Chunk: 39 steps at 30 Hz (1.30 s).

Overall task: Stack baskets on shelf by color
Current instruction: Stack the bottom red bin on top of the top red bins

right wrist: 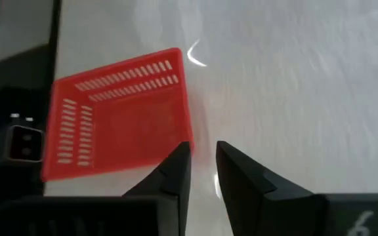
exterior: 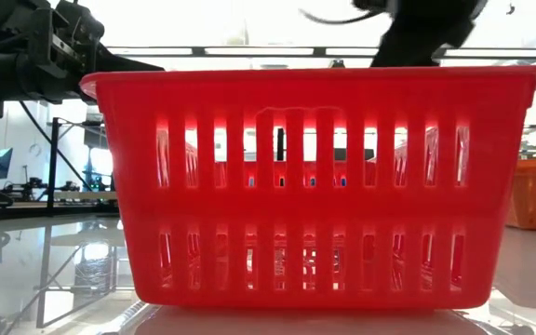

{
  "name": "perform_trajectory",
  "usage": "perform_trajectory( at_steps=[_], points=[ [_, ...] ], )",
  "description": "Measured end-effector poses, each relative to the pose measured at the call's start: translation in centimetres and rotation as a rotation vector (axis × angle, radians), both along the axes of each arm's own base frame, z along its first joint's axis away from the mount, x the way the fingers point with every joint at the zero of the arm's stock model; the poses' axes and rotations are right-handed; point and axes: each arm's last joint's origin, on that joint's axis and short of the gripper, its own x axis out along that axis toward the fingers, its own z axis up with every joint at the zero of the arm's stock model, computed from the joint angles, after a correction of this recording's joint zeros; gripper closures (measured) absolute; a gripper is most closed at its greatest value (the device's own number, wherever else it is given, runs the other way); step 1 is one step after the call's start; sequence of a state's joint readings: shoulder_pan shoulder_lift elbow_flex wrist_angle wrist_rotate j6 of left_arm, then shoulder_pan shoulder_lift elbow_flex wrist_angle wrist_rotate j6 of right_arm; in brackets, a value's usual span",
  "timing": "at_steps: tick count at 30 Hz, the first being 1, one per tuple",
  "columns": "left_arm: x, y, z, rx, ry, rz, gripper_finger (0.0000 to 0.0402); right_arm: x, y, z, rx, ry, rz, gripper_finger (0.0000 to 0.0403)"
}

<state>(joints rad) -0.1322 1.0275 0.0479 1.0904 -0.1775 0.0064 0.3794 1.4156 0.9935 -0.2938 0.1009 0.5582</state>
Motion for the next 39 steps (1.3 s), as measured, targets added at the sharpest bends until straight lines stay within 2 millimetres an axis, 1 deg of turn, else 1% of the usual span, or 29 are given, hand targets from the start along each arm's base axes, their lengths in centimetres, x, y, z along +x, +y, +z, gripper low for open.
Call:
perform_trajectory(
  at_steps=[3, 8, 11, 14, 19, 23, 26, 28, 29, 30, 34, 39],
  points=[
    [0.0, 0.0, 0.0, 0.000, 0.000, 0.000, 0.0402, 2.1, -0.2, -0.8, 0.005, 0.034, 0.039, 0.0311],
    [0.0, 0.0, -0.1, 0.000, 0.003, 0.006, 0.0402, 5.8, 0.4, -1.1, 0.038, 0.083, 0.113, 0.0256],
    [0.0, 0.0, -0.1, 0.000, 0.003, 0.005, 0.0402, 7.6, 0.8, -1.4, 0.031, 0.145, 0.132, 0.0233],
    [0.0, 0.0, -0.1, 0.000, 0.004, 0.005, 0.0402, 9.0, 0.7, -1.9, 0.006, 0.227, 0.114, 0.0229],
    [0.0, 0.0, -0.1, 0.000, 0.004, 0.004, 0.0402, 10.3, 0.8, -3.4, -0.027, 0.326, 0.119, 0.0250],
    [-0.1, 0.0, -0.1, 0.001, 0.005, 0.002, 0.0402, 10.8, 1.2, -4.4, -0.009, 0.356, 0.172, 0.0285],
    [-0.1, 0.0, -0.1, 0.001, 0.005, 0.002, 0.0402, 10.6, 1.1, -4.9, -0.023, 0.389, 0.185, 0.0331],
    [-0.1, 0.0, -0.1, 0.001, 0.005, 0.000, 0.0402, 10.2, 1.0, -4.8, -0.041, 0.419, 0.202, 0.0369],
    [-0.1, 0.0, -0.1, 0.001, 0.005, -0.002, 0.0402, 10.0, 0.8, -4.5, -0.056, 0.426, 0.217, 0.0382],
    [-0.1, 0.0, -0.1, 0.001, 0.005, -0.003, 0.0402, 9.8, 0.5, -4.1, -0.068, 0.433, 0.225, 0.0386],
    [-0.1, 0.0, -0.1, 0.001, 0.005, -0.002, 0.0402, 8.3, -1.3, -1.9, -0.171, 0.483, 0.236, 0.0393],
    [-0.1, 0.0, -0.1, 0.001, 0.004, -0.003, 0.0402, 6.5, -5.3, 0.2, -0.313, 0.579, 0.229, 0.0394]
  ],
)
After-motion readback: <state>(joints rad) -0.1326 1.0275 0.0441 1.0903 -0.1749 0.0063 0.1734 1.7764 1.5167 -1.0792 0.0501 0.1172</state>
